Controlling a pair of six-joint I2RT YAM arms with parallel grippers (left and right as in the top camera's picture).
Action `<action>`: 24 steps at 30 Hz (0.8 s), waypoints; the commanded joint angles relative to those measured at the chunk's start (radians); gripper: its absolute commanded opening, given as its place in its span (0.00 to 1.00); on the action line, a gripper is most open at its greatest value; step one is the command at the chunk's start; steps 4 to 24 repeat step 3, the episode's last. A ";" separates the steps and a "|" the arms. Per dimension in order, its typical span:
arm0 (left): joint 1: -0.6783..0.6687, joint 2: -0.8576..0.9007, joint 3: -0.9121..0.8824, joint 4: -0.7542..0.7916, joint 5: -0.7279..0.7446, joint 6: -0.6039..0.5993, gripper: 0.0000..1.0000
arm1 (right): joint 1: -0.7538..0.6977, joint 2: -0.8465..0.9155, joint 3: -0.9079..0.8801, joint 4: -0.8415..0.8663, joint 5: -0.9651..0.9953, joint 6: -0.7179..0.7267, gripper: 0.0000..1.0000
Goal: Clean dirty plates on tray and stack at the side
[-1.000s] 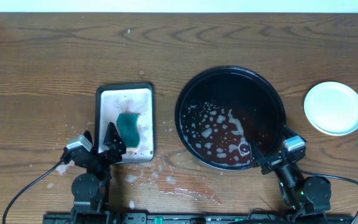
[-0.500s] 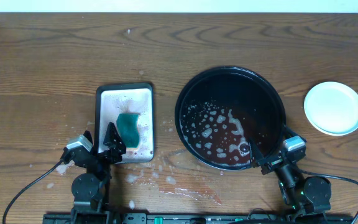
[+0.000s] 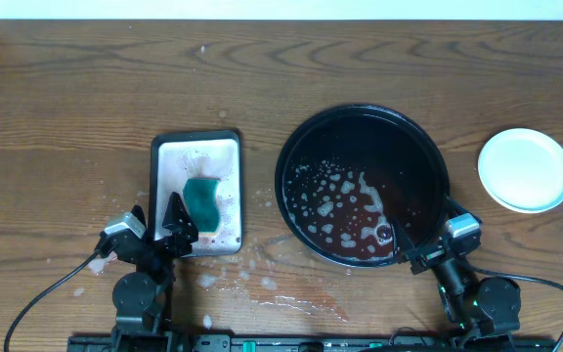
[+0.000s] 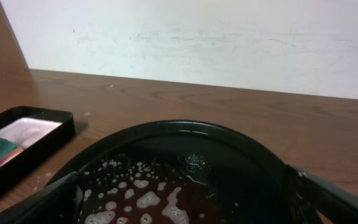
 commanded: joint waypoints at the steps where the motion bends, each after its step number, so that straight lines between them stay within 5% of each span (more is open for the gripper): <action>1: 0.005 -0.007 -0.034 -0.011 0.003 0.000 0.83 | 0.008 -0.005 -0.002 -0.003 0.002 -0.011 0.99; 24: 0.005 -0.007 -0.034 -0.011 0.003 0.000 0.83 | 0.008 -0.005 -0.002 -0.003 0.002 -0.011 0.99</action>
